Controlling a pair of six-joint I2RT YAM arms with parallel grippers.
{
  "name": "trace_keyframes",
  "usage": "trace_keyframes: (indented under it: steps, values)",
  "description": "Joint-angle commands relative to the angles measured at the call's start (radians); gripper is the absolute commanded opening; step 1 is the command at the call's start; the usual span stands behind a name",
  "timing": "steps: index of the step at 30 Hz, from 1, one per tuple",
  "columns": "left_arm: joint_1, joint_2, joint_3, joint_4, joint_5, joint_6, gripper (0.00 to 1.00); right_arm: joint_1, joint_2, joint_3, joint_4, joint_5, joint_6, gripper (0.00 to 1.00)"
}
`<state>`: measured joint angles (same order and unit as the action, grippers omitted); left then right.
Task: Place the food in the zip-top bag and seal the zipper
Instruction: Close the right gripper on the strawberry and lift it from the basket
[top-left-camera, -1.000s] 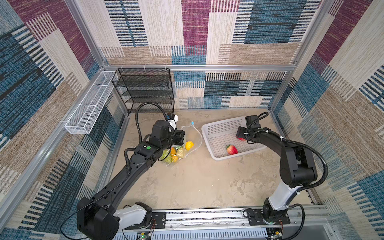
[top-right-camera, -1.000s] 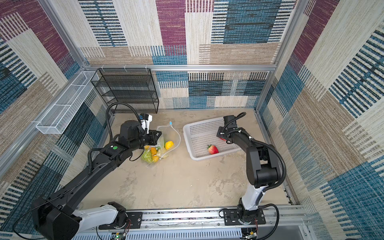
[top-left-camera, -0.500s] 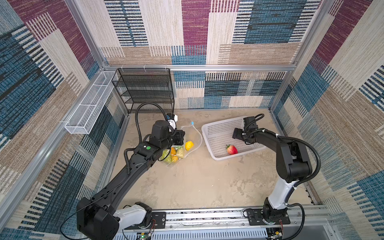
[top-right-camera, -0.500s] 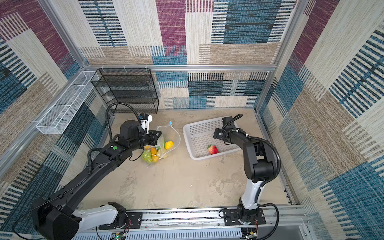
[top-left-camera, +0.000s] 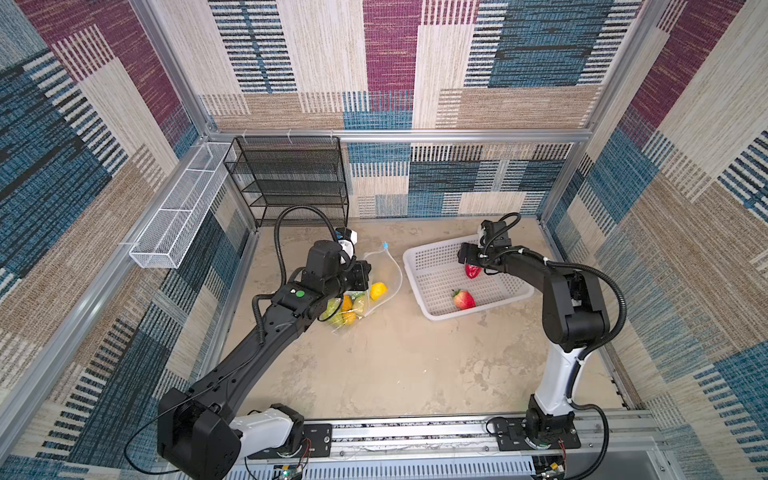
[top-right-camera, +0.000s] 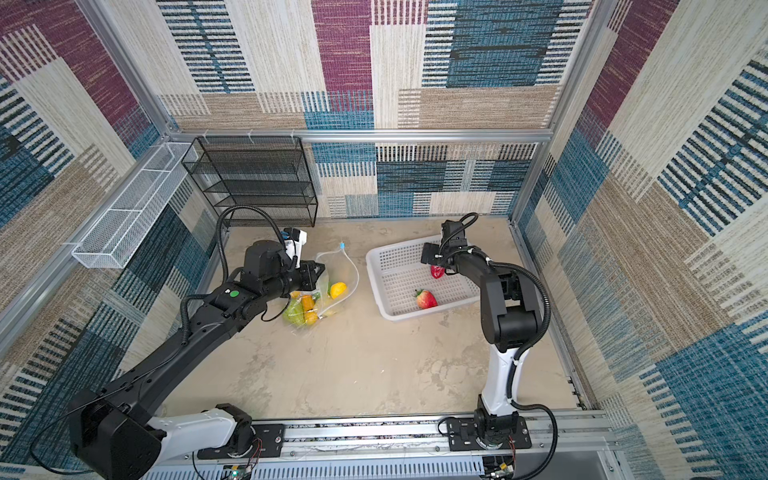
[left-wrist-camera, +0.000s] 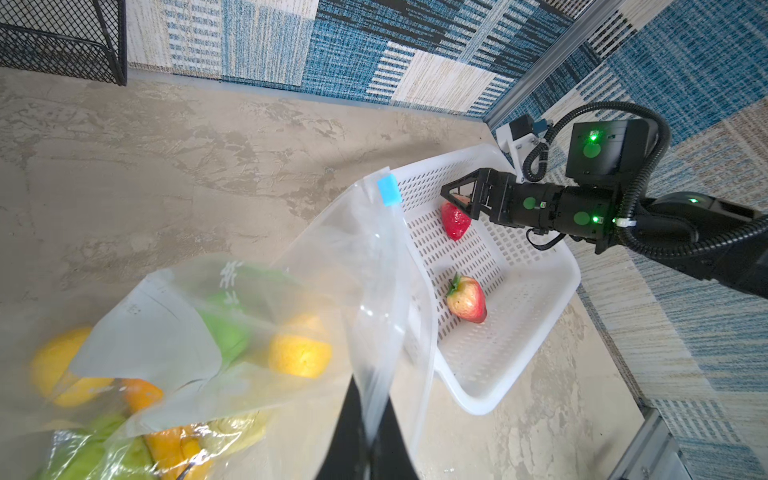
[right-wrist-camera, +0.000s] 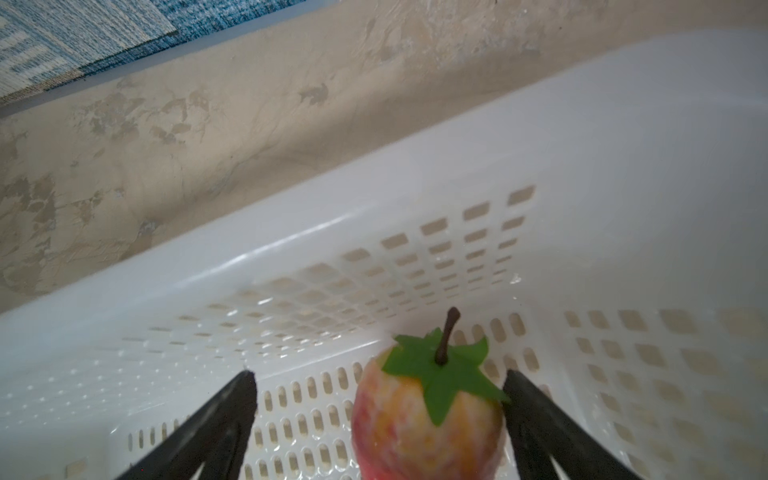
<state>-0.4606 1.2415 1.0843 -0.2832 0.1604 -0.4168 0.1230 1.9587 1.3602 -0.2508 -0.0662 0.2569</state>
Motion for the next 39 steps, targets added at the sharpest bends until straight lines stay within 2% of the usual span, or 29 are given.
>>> trace_keyframes:
  steps: [1,4,10,17,21,25,30,33,39]
  values:
    - [0.0,-0.002,0.0,0.019,-0.005,-0.004,0.0,-0.001,-0.025,-0.005,-0.022,0.107,-0.009,0.94]
    - [0.0,-0.002,0.0,0.021,-0.004,-0.004,0.0,0.0,-0.039,-0.022,-0.048,0.158,-0.01,0.94]
    - [0.0,0.004,0.002,0.02,0.003,-0.005,0.0,0.0,0.004,0.007,-0.082,0.171,0.014,0.93]
    - [-0.001,-0.002,0.0,0.02,-0.002,-0.005,0.0,0.0,0.064,0.054,-0.092,0.153,0.054,0.87]
    - [-0.001,-0.004,-0.001,0.019,-0.002,-0.004,0.0,0.0,0.086,0.065,-0.092,0.137,0.065,0.8]
    - [-0.001,-0.007,0.0,0.018,-0.005,-0.004,0.0,-0.001,0.089,0.051,-0.086,0.128,0.071,0.67]
    - [-0.001,-0.008,-0.001,0.02,-0.007,-0.004,0.0,0.0,0.046,0.025,-0.069,0.12,0.073,0.55]
    - [-0.001,-0.008,0.0,0.017,-0.008,-0.004,0.0,0.0,-0.005,0.014,-0.064,0.101,0.062,0.51]
    - [-0.001,-0.003,-0.001,0.018,-0.009,-0.002,0.0,0.016,-0.18,-0.054,-0.005,-0.074,0.011,0.51]
